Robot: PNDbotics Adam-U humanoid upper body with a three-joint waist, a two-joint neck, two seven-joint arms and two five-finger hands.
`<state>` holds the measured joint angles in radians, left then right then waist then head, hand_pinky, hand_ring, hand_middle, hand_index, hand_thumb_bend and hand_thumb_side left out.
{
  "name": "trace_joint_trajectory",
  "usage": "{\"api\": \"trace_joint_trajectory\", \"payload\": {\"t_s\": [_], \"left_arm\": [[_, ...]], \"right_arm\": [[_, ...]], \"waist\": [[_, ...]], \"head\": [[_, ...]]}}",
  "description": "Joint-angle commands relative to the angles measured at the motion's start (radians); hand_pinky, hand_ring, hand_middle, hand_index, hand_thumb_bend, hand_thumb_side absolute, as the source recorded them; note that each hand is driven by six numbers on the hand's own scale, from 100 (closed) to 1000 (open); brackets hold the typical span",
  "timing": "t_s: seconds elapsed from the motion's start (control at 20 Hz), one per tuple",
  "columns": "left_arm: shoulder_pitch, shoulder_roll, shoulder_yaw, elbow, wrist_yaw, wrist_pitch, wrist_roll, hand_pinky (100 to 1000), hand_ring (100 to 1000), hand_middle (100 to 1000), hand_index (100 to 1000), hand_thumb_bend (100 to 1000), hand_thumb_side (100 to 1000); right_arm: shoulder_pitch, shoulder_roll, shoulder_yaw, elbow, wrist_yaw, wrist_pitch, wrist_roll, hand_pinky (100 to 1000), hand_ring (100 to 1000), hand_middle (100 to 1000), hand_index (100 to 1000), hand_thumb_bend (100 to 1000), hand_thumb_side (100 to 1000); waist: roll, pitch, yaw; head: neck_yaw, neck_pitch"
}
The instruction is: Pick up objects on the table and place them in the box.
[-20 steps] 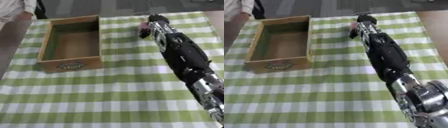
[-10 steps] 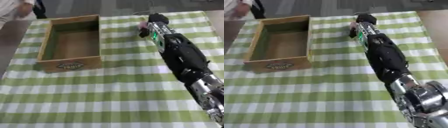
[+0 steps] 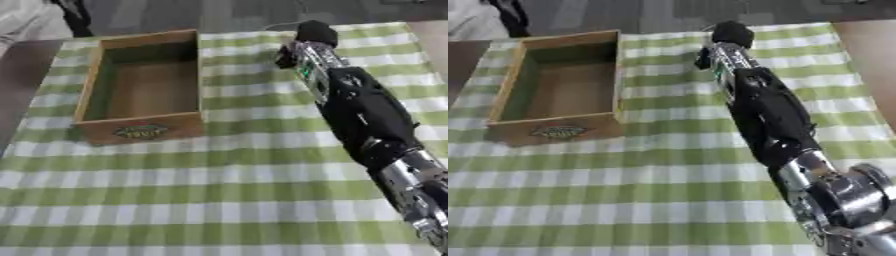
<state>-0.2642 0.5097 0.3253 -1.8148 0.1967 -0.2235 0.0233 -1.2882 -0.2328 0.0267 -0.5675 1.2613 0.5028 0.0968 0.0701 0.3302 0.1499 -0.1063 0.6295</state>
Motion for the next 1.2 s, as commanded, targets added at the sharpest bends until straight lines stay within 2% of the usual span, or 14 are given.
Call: {"api": "trace_joint_trajectory", "payload": {"t_s": [0.05, 0.15, 0.3, 0.5, 0.55, 0.6, 0.85, 1.2], "left_arm": [[-0.004, 0.025, 0.016, -0.021, 0.002, 0.004, 0.003, 544, 459, 550, 847, 100, 863], [-0.003, 0.025, 0.016, -0.022, 0.002, 0.005, 0.004, 544, 459, 550, 847, 100, 862], [-0.003, 0.026, 0.016, -0.024, 0.002, 0.007, 0.006, 545, 459, 549, 847, 100, 862], [-0.003, 0.026, 0.016, -0.025, 0.001, 0.01, 0.007, 545, 459, 549, 847, 100, 862], [-0.003, 0.026, 0.016, -0.026, 0.001, 0.01, 0.007, 546, 460, 549, 847, 100, 863], [-0.003, 0.027, 0.016, -0.027, 0.002, 0.011, 0.007, 546, 460, 549, 847, 100, 862], [-0.003, 0.029, 0.015, -0.029, 0.003, 0.015, 0.008, 547, 460, 549, 847, 100, 862], [-0.004, 0.032, 0.014, -0.033, 0.004, 0.022, 0.011, 548, 461, 549, 847, 100, 861]], "right_arm": [[-0.03, -0.013, 0.004, -0.044, -0.035, 0.01, -0.03, 606, 677, 415, 442, 100, 467], [-0.03, -0.016, 0.003, -0.056, -0.059, 0.017, -0.047, 592, 665, 388, 413, 100, 443], [-0.031, -0.02, 0.004, -0.07, -0.095, 0.026, -0.069, 568, 643, 338, 342, 100, 360], [-0.032, -0.023, 0.011, -0.079, -0.13, 0.029, -0.086, 568, 643, 338, 342, 100, 360], [-0.034, -0.024, 0.012, -0.081, -0.135, 0.028, -0.089, 545, 623, 287, 280, 100, 227], [-0.04, -0.026, 0.011, -0.094, -0.146, 0.023, -0.093, 544, 622, 282, 271, 100, 206], [-0.053, -0.037, 0.028, -0.181, -0.208, 0.011, -0.082, 542, 621, 268, 260, 100, 149], [-0.077, -0.032, 0.046, -0.279, -0.244, 0.016, -0.059, 541, 620, 255, 247, 100, 100]], "waist": [[-0.001, -0.025, 0.002], [-0.002, -0.027, 0.002], [-0.004, -0.03, 0.002], [-0.005, -0.031, 0.002], [-0.005, -0.033, 0.002], [-0.006, -0.035, 0.001], [-0.01, -0.042, -0.002], [-0.016, -0.05, 0.0]], "head": [[0.005, -0.008], [0.006, -0.007], [0.007, -0.006], [0.008, -0.006], [0.008, -0.005], [0.009, -0.004], [0.013, -0.003], [0.017, -0.001]]}}
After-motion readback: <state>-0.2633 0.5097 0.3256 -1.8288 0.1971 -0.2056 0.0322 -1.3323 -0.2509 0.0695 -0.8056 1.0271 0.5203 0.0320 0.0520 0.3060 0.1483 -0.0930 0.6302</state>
